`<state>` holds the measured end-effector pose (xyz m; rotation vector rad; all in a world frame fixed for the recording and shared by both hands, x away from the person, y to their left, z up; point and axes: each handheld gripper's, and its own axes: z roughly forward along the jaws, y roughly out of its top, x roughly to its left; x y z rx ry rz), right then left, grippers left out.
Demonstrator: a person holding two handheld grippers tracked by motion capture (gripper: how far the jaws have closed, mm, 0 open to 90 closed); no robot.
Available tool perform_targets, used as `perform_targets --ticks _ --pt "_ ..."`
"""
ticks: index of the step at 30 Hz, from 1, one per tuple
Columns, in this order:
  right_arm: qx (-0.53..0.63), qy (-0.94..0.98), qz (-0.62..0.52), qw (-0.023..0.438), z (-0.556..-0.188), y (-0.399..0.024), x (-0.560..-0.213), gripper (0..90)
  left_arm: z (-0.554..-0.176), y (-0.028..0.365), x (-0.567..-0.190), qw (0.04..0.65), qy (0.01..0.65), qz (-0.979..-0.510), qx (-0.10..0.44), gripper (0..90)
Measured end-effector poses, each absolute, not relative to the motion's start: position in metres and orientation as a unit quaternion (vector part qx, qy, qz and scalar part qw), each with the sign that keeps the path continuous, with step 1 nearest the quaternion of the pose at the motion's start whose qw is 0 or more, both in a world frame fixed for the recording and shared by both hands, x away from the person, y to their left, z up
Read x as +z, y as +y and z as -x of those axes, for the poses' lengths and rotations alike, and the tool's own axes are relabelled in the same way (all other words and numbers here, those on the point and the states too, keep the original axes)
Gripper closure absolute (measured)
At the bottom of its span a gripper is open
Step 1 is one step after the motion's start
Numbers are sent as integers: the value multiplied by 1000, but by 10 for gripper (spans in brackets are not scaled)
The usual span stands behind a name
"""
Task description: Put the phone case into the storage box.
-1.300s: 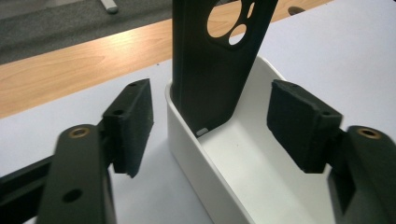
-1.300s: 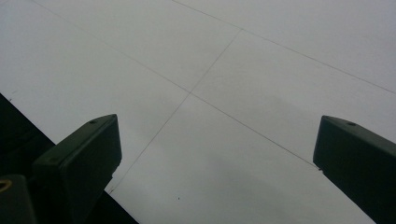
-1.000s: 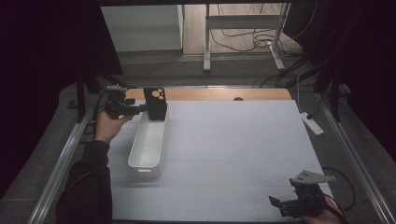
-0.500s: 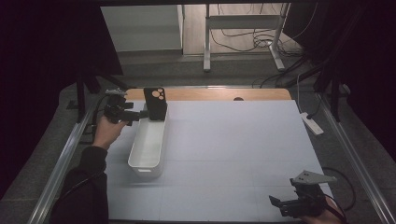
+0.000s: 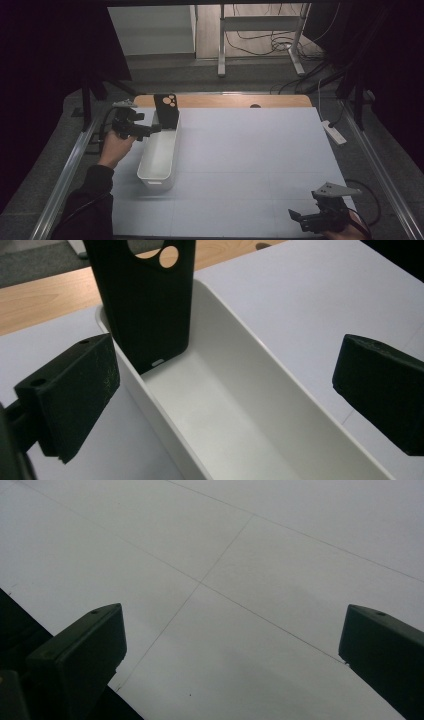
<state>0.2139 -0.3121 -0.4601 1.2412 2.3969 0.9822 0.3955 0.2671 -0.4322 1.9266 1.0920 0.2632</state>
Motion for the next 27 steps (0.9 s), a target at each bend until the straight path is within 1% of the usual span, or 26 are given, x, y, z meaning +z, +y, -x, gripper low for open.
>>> perform_targets --ticks 18,27 --pt "336 830 -427 131 -214 -311 -460 0 -367 260 -434 457 420 -778 91 0" --pt "334 830 -427 133 -214 -310 -461 0 -354 255 -430 445 409 -790 100 0"
